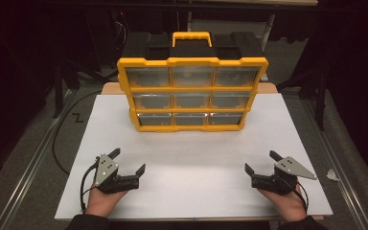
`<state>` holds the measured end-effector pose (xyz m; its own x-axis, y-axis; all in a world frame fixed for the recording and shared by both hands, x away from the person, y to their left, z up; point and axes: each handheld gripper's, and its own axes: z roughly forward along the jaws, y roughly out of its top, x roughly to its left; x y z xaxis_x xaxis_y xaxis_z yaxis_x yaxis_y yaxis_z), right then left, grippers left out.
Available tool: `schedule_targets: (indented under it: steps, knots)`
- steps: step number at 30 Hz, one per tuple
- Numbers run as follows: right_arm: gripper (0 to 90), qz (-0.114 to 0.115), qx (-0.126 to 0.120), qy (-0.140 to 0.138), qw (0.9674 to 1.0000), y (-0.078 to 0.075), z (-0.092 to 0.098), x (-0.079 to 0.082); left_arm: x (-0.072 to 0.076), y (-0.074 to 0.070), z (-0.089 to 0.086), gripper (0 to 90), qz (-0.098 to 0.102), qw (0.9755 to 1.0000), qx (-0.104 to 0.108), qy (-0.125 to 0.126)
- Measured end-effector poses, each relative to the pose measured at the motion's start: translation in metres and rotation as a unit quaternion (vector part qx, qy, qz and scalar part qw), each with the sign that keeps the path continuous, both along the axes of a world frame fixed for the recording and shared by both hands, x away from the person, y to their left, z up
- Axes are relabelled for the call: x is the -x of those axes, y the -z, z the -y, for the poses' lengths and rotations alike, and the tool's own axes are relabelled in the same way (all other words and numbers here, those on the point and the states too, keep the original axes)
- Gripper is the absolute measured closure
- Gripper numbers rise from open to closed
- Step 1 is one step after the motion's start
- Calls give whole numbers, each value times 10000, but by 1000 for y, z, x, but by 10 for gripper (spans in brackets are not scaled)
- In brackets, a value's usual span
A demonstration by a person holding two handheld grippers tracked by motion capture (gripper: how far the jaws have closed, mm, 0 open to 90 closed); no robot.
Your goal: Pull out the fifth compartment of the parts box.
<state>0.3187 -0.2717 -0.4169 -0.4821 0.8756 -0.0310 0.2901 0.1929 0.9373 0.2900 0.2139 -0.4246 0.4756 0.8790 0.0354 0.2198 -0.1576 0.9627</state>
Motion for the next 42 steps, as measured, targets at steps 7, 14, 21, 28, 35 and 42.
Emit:
schedule_targets:
  steps: [7,14,21,28,35,42]
  knots:
    - [7,12,10,-2,10000,0,0,0,0,-1,0,7,9,10000,62,23]
    - [7,28,3,2,10000,0,0,0,1,0,-1,7,0,10000,67,-8]
    - [7,39,5,21,10000,-1,0,1,1,0,-2,7,4,10000,56,-19]
    - [7,52,38,4,10000,-1,-2,-1,0,0,-1,6,-7,10000,38,4]
    - [7,96,97,8,9999,0,-5,-9,0,0,-1,2,-26,10000,20,31]
    - [7,25,136,113,9998,2,-8,-25,-1,1,-1,2,-19,9999,107,40]
